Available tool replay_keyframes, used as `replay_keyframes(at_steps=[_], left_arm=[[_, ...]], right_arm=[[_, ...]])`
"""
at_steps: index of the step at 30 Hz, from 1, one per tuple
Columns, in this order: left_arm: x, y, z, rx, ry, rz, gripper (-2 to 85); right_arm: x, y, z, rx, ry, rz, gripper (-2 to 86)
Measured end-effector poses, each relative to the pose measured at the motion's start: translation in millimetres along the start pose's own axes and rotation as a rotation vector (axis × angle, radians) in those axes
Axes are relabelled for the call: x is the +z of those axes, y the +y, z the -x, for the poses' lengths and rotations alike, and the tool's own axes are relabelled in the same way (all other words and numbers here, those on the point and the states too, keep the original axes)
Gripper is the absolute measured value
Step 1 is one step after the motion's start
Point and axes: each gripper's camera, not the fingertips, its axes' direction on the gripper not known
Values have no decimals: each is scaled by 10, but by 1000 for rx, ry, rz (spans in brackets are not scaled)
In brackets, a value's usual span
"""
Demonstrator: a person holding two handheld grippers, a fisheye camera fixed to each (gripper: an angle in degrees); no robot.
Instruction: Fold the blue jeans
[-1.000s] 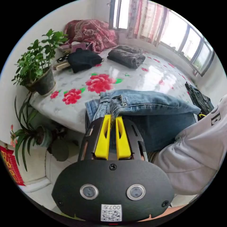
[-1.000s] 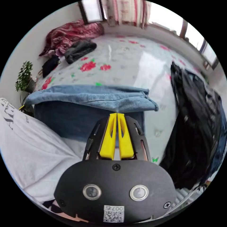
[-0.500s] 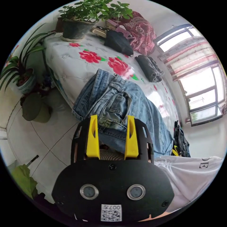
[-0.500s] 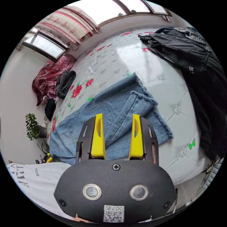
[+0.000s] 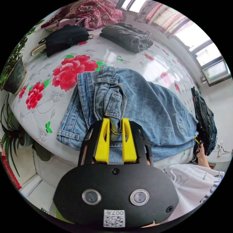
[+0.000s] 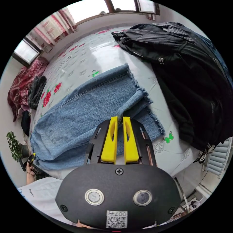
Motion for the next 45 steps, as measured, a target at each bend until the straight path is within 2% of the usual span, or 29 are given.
replay_keyframes(at_steps=[4, 6, 8, 12, 14, 18, 22, 25, 27, 29, 31, 34, 36, 41, 45], left_arm=[[-182, 135, 157, -24, 39, -54, 75], [-572, 494, 265, -58, -15, -253, 61], [-732, 707, 361, -83, -42, -335, 73], [-457, 643, 524, -100, 23, -213, 117], [-265, 521, 460, -81, 11, -177, 110], [41, 339, 200, -54, -145, -140, 11], [-13, 266, 95, 0, -192, -105, -7], [-551, 384, 152, 11, -144, -258, -9], [-1214, 641, 221, 26, -180, -414, -8], [-1509, 858, 309, 37, -261, -458, -6], [-1477, 1002, 495, 35, -276, -407, -1], [-945, 1104, 828, -93, -75, -251, 51], [-598, 1057, 699, -69, 23, -234, 95], [-107, 580, 314, 28, -29, -139, 146], [223, 152, 146, 90, -147, -35, 134]], right_arm=[[-377, 121, -196, 61, -90, -69, 78], [-523, 242, -133, 5, -138, -94, 92], [-511, 265, -76, -9, -156, -63, 103], [-339, 116, -49, 68, -147, -6, 117], [-284, -4, -37, 108, -144, 17, 115], [-183, -235, -35, 144, -66, 76, 85], [-284, -335, -121, 136, -43, 102, 37], [-757, -305, -90, 30, -146, -35, 13], [-1293, -122, -76, -77, -227, -184, 6], [-1524, 72, -137, -133, -266, -256, 3], [-1442, 206, -313, -109, -266, -234, 1], [-674, 268, -883, 135, -299, 38, -1], [-408, 362, -1141, 248, -391, 62, -1], [-380, 343, -1079, 215, -339, 57, -1], [-382, 344, -1029, 153, -304, 65, -2]])
